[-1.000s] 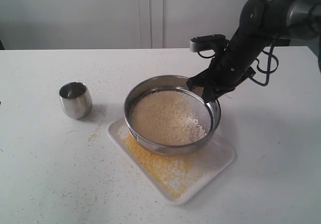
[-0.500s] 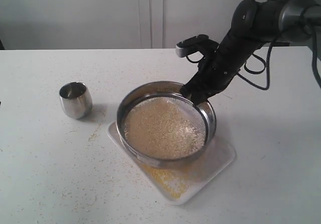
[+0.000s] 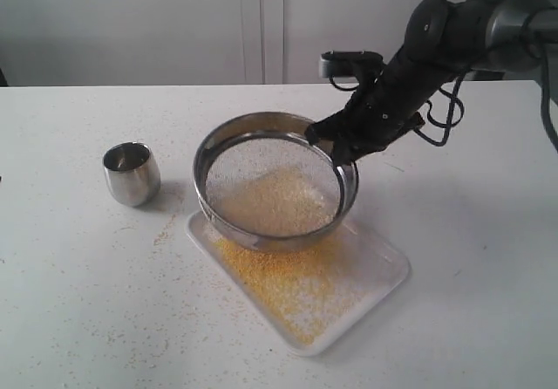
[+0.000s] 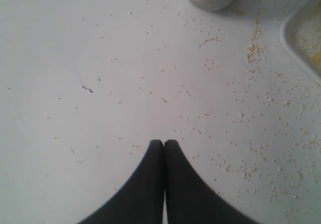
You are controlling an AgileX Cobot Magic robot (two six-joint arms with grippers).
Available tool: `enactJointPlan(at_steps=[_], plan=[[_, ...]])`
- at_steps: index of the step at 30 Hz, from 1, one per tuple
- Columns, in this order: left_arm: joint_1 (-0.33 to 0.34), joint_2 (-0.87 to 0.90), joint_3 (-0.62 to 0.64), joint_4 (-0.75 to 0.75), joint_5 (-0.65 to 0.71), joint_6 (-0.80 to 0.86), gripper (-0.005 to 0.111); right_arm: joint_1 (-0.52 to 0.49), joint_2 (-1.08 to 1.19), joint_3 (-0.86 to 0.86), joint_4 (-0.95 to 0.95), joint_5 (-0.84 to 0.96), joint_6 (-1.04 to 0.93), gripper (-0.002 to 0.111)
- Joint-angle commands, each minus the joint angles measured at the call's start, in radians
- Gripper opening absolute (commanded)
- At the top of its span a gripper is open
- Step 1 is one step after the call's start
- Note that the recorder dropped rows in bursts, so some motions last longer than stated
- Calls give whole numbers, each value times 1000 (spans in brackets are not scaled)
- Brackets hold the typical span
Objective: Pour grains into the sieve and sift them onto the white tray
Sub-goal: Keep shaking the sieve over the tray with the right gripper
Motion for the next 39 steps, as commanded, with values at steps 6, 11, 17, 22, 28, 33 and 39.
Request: enactJointPlan(at_steps=[6,11,17,22,28,33,39], plan=[[-6,-8,6,-6,10,-1,0,-4,-18,-28,-98,137,-176,0],[-6,-8,6,-6,10,-1,0,-13,-18,-31,-23,165,68,0],[-6,-8,6,-6,10,-1,0,-31,-24,-50,-236,142,302,0],[-6,-8,6,-4,10,-1,0,-10,-17,-49,-59,319,-208,0],[-6,-8,6,-4,10,-1,0,-35,-16,-49,-57,204,185,0],[-6,-8,6,-4,12,-1,0,-48,-21,-49,-37,280,-142,0],[-6,-8,6,-2,12,-1,0,-78,-7,-49,128,309,-120,0]])
